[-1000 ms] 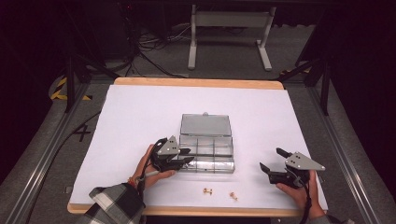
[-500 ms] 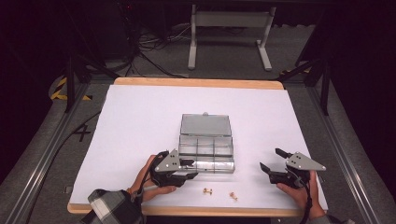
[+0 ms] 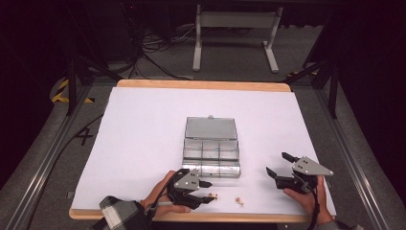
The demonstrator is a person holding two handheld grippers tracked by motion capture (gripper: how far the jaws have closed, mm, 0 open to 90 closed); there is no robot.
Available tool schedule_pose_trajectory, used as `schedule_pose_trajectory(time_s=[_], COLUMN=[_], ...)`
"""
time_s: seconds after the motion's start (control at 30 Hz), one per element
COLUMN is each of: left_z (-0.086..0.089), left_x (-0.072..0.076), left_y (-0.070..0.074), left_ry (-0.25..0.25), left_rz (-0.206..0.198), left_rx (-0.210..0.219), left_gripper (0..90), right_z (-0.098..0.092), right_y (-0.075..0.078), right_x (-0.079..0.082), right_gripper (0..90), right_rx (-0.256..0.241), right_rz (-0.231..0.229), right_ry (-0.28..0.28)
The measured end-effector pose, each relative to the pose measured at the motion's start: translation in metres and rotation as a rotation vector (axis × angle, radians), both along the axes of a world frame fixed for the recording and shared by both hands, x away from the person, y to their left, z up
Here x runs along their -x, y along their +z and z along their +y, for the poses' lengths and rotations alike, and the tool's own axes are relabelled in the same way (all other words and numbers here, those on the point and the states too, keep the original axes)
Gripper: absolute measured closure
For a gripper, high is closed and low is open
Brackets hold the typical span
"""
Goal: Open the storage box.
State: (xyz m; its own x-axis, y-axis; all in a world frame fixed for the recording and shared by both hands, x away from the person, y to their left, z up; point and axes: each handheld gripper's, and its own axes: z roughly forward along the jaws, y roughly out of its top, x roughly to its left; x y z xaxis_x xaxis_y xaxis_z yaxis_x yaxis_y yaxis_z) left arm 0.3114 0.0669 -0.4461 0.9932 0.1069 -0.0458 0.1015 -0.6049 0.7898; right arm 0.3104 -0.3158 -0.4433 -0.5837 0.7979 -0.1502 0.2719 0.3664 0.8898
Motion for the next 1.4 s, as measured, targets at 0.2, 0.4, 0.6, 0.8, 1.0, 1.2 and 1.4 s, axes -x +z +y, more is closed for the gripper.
schedule_pose_trajectory(time_s=[0.2, 0.4, 0.6, 0.8, 1.0, 1.2, 1.4], left_z=[-0.009, -0.013, -0.013, -0.012, -0.012, -0.009, 0.004], left_x=[-0.003, -0.005, -0.005, -0.007, -0.007, -0.009, -0.011], left_y=[-0.002, -0.006, -0.008, -0.009, -0.009, -0.007, 0.005], left_ry=[-0.017, -0.026, -0.010, 0.011, 0.017, 0.024, 0.056], left_rz=[-0.011, -0.015, -0.023, -0.029, -0.032, -0.036, -0.049], left_rx=[-0.031, -0.054, -0.089, -0.087, -0.078, -0.067, -0.020], left_gripper=[56.3, 63.3, 68.3, 77.1, 78.1, 78.2, 78.2], right_z=[0.001, -0.001, 0.000, 0.000, 0.000, 0.000, 0.000], right_y=[0.000, 0.000, 0.000, 0.000, 0.000, 0.000, 0.000], right_x=[0.000, 0.000, 0.000, 0.000, -0.001, -0.001, -0.001], right_gripper=[19.9, 19.9, 19.8, 19.1, 18.8, 18.8, 18.6], right_rx=[0.005, -0.008, -0.002, 0.002, -0.006, -0.001, -0.006], right_rz=[0.004, 0.006, 0.003, 0.002, 0.006, 0.004, 0.007], right_ry=[-0.002, -0.007, -0.004, -0.006, -0.025, -0.023, -0.025])
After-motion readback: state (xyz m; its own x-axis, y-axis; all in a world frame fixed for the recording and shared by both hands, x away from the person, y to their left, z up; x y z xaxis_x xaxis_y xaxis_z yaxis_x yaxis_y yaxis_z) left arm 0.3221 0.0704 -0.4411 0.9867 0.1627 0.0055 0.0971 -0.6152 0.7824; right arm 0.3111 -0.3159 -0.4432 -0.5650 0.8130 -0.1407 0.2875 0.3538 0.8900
